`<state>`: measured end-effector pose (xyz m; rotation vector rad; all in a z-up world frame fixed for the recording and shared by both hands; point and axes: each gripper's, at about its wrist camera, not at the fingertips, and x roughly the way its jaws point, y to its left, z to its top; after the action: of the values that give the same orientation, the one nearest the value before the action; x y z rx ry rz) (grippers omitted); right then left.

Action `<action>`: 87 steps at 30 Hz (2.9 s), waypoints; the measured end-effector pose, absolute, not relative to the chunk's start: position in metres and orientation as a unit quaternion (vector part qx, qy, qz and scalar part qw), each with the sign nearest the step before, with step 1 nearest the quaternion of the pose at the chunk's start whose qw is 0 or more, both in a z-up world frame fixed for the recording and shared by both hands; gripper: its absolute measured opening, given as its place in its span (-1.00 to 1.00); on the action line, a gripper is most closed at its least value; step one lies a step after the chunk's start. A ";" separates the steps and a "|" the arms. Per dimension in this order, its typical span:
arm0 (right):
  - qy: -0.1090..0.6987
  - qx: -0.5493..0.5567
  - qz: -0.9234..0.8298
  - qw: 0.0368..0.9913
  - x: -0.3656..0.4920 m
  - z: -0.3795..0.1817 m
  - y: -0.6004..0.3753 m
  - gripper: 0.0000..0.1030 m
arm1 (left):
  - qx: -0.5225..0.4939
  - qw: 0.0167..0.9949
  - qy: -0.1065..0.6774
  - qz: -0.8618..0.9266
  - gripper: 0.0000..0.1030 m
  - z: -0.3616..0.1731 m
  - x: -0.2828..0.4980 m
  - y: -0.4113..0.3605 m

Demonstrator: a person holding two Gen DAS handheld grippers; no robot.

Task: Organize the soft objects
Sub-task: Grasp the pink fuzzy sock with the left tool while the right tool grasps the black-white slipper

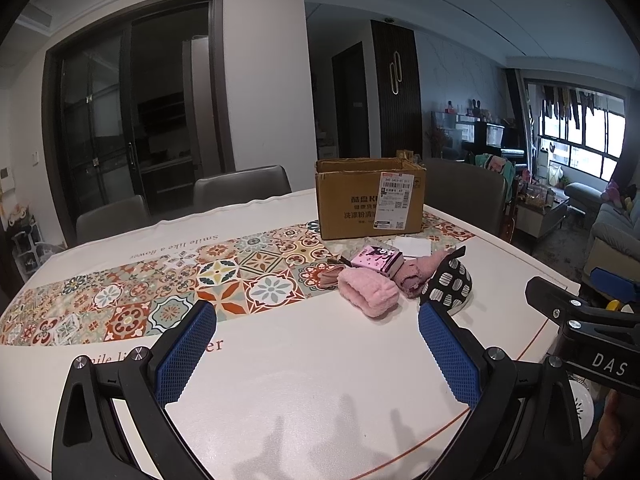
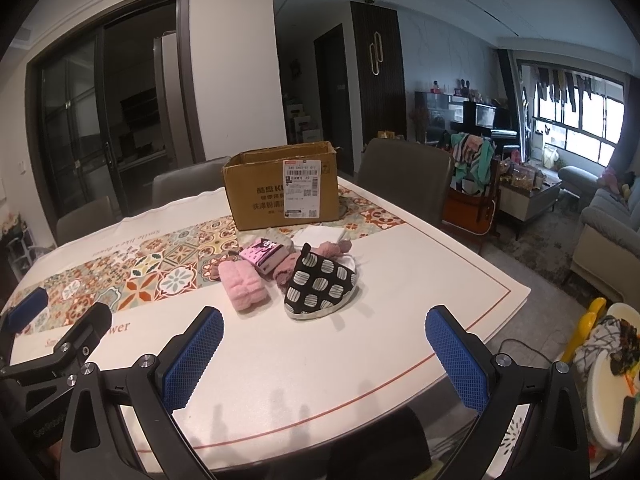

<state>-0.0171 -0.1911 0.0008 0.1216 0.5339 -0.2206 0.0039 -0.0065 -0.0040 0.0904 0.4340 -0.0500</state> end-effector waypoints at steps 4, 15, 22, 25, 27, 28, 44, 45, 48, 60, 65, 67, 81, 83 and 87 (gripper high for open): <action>0.265 0.061 -0.105 0.957 -0.008 -0.003 -0.193 1.00 | 0.053 0.975 0.215 -0.028 1.00 -0.006 0.017 -0.007; 0.268 0.041 -0.089 0.958 0.044 -0.014 -0.198 0.99 | 0.080 0.969 0.228 -0.050 0.99 -0.022 0.067 -0.008; 0.287 0.043 -0.076 0.954 0.078 -0.029 -0.205 0.99 | 0.088 0.961 0.253 -0.069 0.98 -0.037 0.102 -0.014; 0.303 0.047 -0.069 0.949 0.094 -0.038 -0.208 0.96 | 0.081 0.956 0.271 -0.077 0.91 -0.047 0.115 -0.014; 0.314 0.047 -0.066 0.946 0.105 -0.044 -0.210 0.92 | 0.076 0.952 0.286 -0.080 0.83 -0.053 0.125 -0.015; 0.320 0.046 -0.063 0.944 0.110 -0.048 -0.210 0.89 | 0.073 0.950 0.291 -0.081 0.80 -0.056 0.129 -0.015; 0.379 0.056 -0.045 0.923 0.155 -0.082 -0.232 0.68 | 0.029 0.928 0.353 -0.115 0.50 -0.082 0.181 -0.035; 0.383 0.059 -0.043 0.921 0.156 -0.084 -0.234 0.66 | 0.026 0.926 0.359 -0.117 0.44 -0.085 0.185 -0.036; 0.394 0.069 -0.039 0.916 0.160 -0.090 -0.239 0.54 | 0.017 0.918 0.376 -0.125 0.33 -0.092 0.193 -0.042; 0.401 0.084 -0.014 0.912 0.163 -0.093 -0.241 0.13 | -0.011 0.898 0.414 -0.145 -0.20 -0.110 0.210 -0.053; 0.404 0.082 -0.007 0.911 0.162 -0.092 -0.240 -0.16 | -0.017 0.896 0.417 -0.154 -0.48 -0.111 0.208 -0.056; 0.405 0.080 -0.004 0.911 0.161 -0.090 -0.239 -0.26 | -0.013 0.897 0.414 -0.155 -0.53 -0.109 0.205 -0.057; 0.380 0.080 -0.005 0.922 0.138 -0.066 -0.245 -0.46 | 0.008 0.918 0.364 -0.156 -0.69 -0.072 0.180 -0.067; 0.372 0.082 -0.004 0.925 0.135 -0.059 -0.246 -0.46 | 0.012 0.923 0.351 -0.155 -0.69 -0.062 0.176 -0.068; 0.354 0.085 -0.003 0.931 0.131 -0.045 -0.249 -0.46 | 0.025 0.932 0.329 -0.151 -0.69 -0.043 0.174 -0.070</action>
<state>0.1307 -0.2494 -0.0449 0.1746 0.7249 -0.0070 0.1743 -0.0705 -0.0433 0.0505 0.6742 -0.3099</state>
